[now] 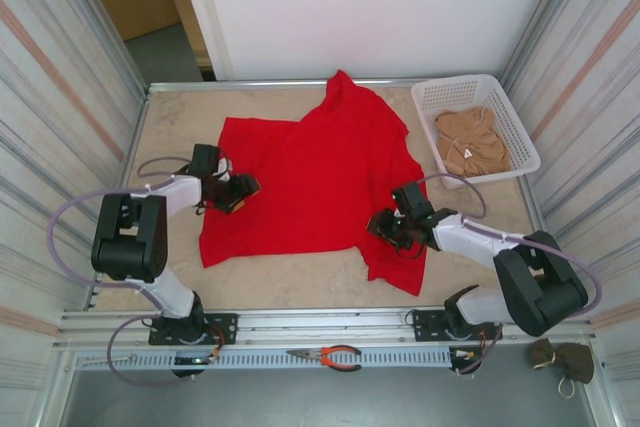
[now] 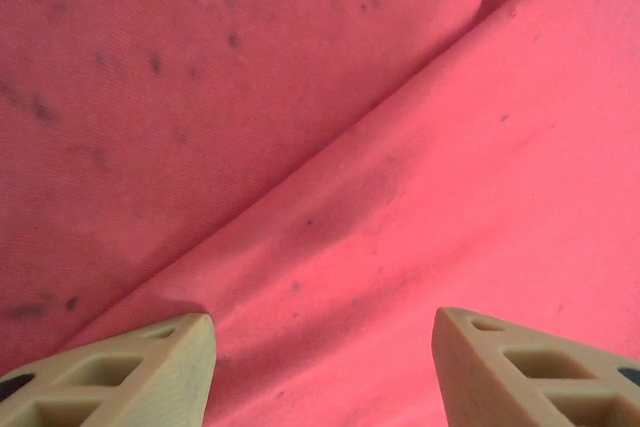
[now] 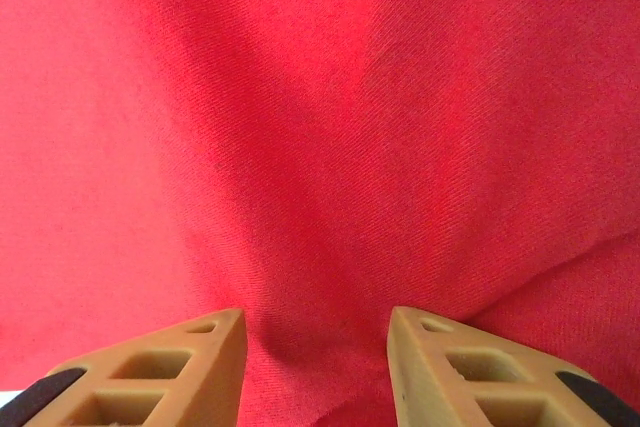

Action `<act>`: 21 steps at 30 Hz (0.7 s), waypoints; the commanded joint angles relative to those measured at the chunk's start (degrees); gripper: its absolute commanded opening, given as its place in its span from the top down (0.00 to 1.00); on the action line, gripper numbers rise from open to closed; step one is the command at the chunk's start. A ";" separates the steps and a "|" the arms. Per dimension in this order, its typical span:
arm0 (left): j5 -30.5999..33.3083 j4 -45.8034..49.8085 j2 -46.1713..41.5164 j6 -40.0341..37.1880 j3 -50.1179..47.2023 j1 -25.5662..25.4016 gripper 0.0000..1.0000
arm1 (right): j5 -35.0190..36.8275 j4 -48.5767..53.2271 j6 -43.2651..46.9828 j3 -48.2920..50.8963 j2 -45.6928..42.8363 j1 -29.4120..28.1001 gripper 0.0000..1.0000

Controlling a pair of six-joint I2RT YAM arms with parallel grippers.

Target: Fold the inside-out t-shirt

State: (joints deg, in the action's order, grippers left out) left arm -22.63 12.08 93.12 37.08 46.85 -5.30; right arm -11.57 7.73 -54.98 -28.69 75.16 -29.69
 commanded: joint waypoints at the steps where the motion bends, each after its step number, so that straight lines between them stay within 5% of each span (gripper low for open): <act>1: 2.70 3.50 -4.14 0.29 -1.04 2.38 0.40 | 3.06 4.40 -4.20 2.47 -1.79 -2.13 0.58; 6: 4.80 7.87 -4.42 -4.46 10.63 6.69 0.37 | 5.06 7.29 -3.68 1.68 -4.02 -2.40 0.56; 13: 10.43 18.45 15.25 -14.39 39.81 9.17 0.42 | 4.72 7.93 -1.99 0.38 -1.67 -1.16 0.56; 21: 14.30 26.62 33.63 -21.04 61.80 7.99 0.47 | 3.60 6.41 -1.70 0.09 1.77 -1.33 0.56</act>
State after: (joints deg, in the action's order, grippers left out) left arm -10.85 31.70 122.89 21.02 103.48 3.36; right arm -8.99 11.05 -56.97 -29.26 74.37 -31.16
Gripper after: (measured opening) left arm 0.535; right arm 0.438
